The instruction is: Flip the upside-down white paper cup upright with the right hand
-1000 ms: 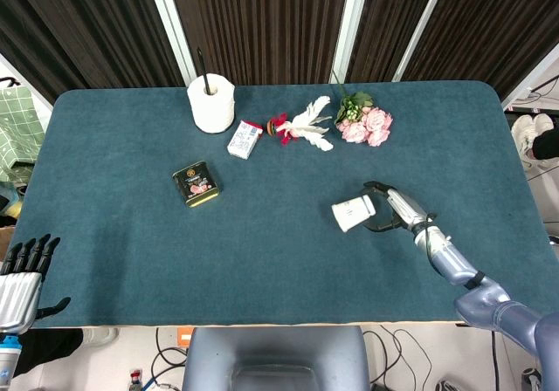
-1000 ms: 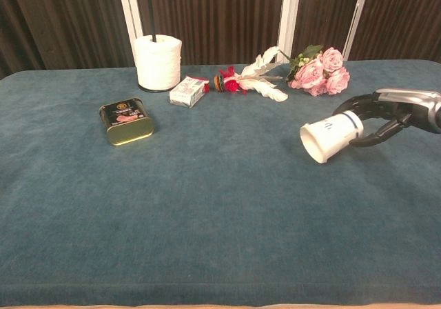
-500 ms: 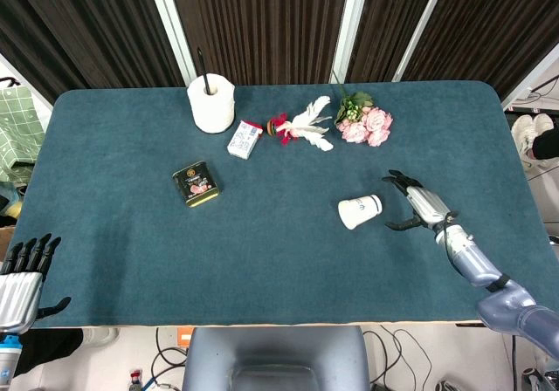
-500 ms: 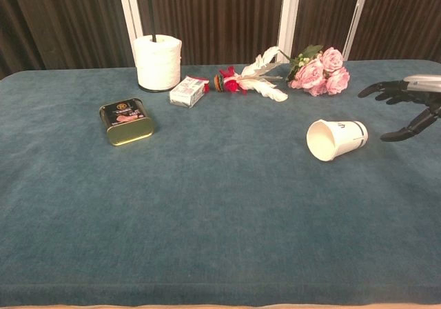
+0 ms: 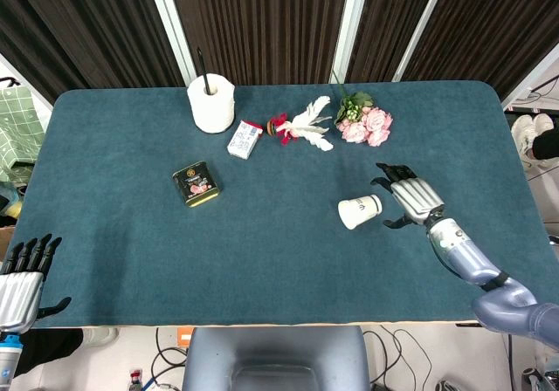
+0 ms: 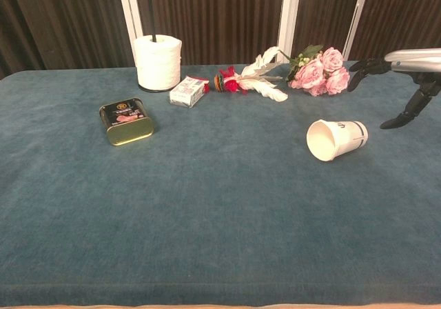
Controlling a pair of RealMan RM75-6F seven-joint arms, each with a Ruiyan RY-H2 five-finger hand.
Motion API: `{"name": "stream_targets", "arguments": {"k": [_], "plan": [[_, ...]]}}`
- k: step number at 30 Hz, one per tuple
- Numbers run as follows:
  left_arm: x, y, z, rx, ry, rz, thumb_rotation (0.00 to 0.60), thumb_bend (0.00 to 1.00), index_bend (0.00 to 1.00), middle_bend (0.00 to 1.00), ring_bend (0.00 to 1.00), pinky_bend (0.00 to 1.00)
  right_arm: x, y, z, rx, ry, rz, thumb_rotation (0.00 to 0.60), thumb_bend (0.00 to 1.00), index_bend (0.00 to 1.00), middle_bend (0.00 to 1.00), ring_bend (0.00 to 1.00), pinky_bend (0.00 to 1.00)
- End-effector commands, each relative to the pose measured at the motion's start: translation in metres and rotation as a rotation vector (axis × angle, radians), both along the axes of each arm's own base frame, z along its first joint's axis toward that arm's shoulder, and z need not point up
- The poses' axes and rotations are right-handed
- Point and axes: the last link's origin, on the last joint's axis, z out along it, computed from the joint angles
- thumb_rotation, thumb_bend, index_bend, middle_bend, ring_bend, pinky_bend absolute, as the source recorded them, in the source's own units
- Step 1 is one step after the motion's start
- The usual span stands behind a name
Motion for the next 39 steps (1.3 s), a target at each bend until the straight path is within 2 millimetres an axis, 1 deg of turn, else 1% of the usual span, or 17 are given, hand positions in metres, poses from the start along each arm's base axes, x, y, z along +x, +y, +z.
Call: {"name": "stream_targets", "arguments": {"k": [1,7,10,13,23,25,28,30,39], "plan": [[0.0,0.0,0.0,0.0,-0.001,0.001,0.599,0.0,0.0,0.0,0.0,0.0,0.011,-0.007,-0.008,0.006,0.046,-0.012,0.6,0.21,0.3,0.01,0.01,0.07],[0.001,0.0,0.001,0.0,-0.003,0.003,0.599,0.0,0.0,0.0,0.0,0.0,0.016,-0.009,-0.025,0.036,0.067,-0.028,0.6,0.21,0.29,0.01,0.01,0.07],[0.0,0.0,0.001,0.006,-0.005,0.004,0.599,0.0,0.0,0.0,0.0,0.0,0.02,-0.007,-0.036,0.06,0.081,-0.023,0.6,0.21,0.28,0.01,0.01,0.07],[0.0,0.0,0.001,0.007,-0.004,0.004,0.599,0.01,0.0,0.0,0.0,0.0,0.022,-0.005,-0.043,0.071,0.093,-0.017,0.6,0.21,0.28,0.01,0.01,0.07],[0.0,0.0,0.002,0.008,-0.013,0.005,0.599,0.01,0.0,0.0,0.0,0.0,0.032,-0.006,-0.052,0.074,0.101,-0.008,0.6,0.23,0.33,0.01,0.01,0.07],[0.0,0.0,0.002,0.008,-0.018,0.005,0.599,0.0,0.0,0.0,0.0,0.0,0.034,-0.006,-0.055,0.076,0.105,-0.003,0.6,0.23,0.32,0.01,0.01,0.07],[0.0,0.0,0.002,0.007,-0.019,0.006,0.599,0.0,0.0,0.0,0.0,0.0,0.036,-0.006,-0.057,0.079,0.106,0.0,0.6,0.23,0.33,0.01,0.01,0.07],[0.0,0.0,0.002,0.007,-0.018,0.006,0.599,0.0,0.0,0.0,0.0,0.0,0.036,-0.008,-0.058,0.077,0.113,0.003,0.6,0.24,0.36,0.01,0.01,0.07],[0.0,0.0,0.003,0.008,-0.018,0.01,0.599,0.0,0.0,0.0,0.0,0.0,0.039,-0.014,-0.064,0.064,0.12,-0.003,0.6,0.25,0.39,0.01,0.01,0.07]]}}
